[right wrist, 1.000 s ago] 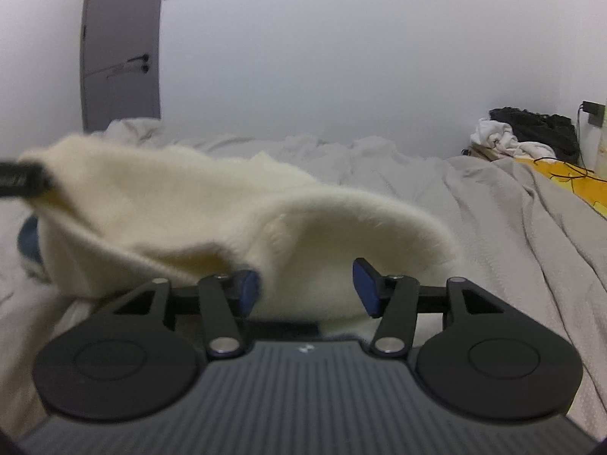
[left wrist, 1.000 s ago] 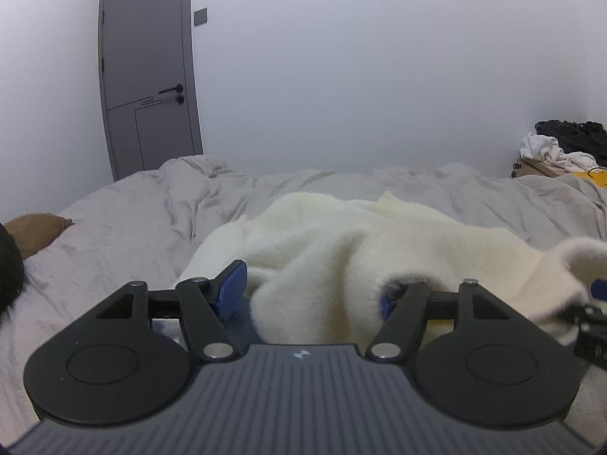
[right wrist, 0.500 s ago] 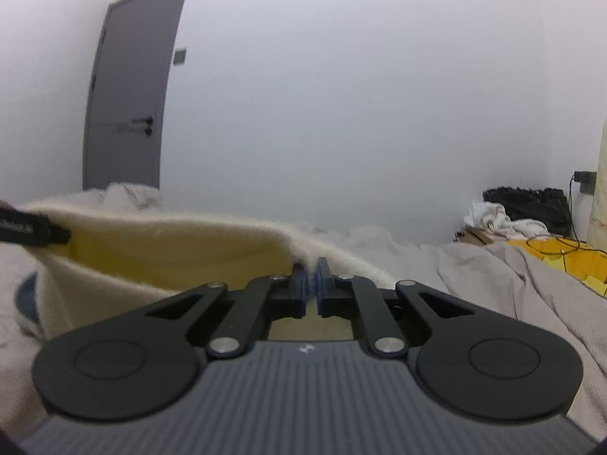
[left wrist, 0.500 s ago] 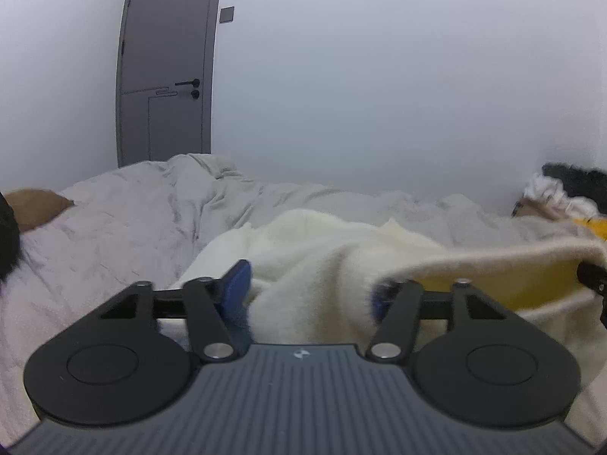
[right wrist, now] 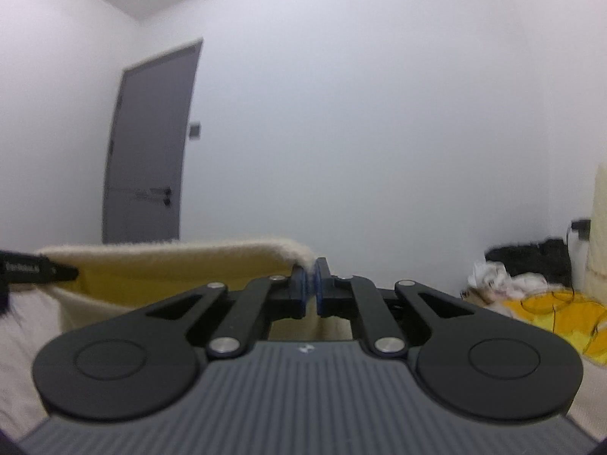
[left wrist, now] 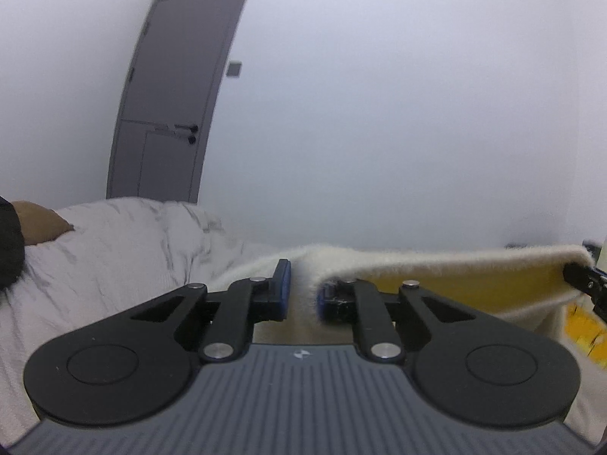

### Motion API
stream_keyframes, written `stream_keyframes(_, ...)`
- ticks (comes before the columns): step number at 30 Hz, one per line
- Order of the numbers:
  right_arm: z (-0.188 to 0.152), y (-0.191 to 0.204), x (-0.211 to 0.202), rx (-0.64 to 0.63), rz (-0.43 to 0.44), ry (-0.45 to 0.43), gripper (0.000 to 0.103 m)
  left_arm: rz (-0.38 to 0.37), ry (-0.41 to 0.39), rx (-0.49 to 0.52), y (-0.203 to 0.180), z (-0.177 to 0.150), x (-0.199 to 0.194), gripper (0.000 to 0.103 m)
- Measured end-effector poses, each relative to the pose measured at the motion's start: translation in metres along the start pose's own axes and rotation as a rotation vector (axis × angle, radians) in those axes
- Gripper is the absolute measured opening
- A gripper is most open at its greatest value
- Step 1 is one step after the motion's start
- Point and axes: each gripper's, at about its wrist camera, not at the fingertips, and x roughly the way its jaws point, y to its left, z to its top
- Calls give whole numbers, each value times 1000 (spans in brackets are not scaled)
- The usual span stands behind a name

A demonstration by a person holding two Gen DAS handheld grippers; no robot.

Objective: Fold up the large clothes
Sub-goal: 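Raise the blanket high with both grippers, stretching the edge between them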

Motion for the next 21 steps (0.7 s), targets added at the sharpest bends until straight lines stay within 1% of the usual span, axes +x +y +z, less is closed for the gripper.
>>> stream_keyframes(2, 19, -5, -8, 59, 10, -12, 6, -9, -24, 1, -5, 14, -19, 16)
stream_keyframes(5, 46, -11, -23, 111, 9, -34, 6, -28, -59, 0, -11, 36, -50, 16)
stream_keyframes(8, 70, -14, -37, 117, 16, -61, 6, -61, -93, -16, -16, 61, -78, 16)
stream_keyframes(10, 89, -16, -48, 111, 20, -79, 6, -81, -106, -48, -19, 80, -97, 16)
stream_keyframes(12, 106, -23, -56, 144, 44, -79, 6, -95, -117, -65, -24, 99, -112, 16)
stream_keyframes(14, 124, -31, -62, 172, 61, -79, 6, -100, -138, -50, -34, 117, -127, 16)
stream_keyframes(17, 154, -38, -72, 177, 65, -90, 6, -113, -178, -4, -52, 143, -147, 16)
stream_keyframes(19, 176, -43, -76, 183, 74, -107, 6, -121, -213, 40, -64, 165, -160, 16)
stream_keyframes(21, 196, -46, -79, 184, 80, -128, 6, -132, -242, 57, -74, 191, -172, 16)
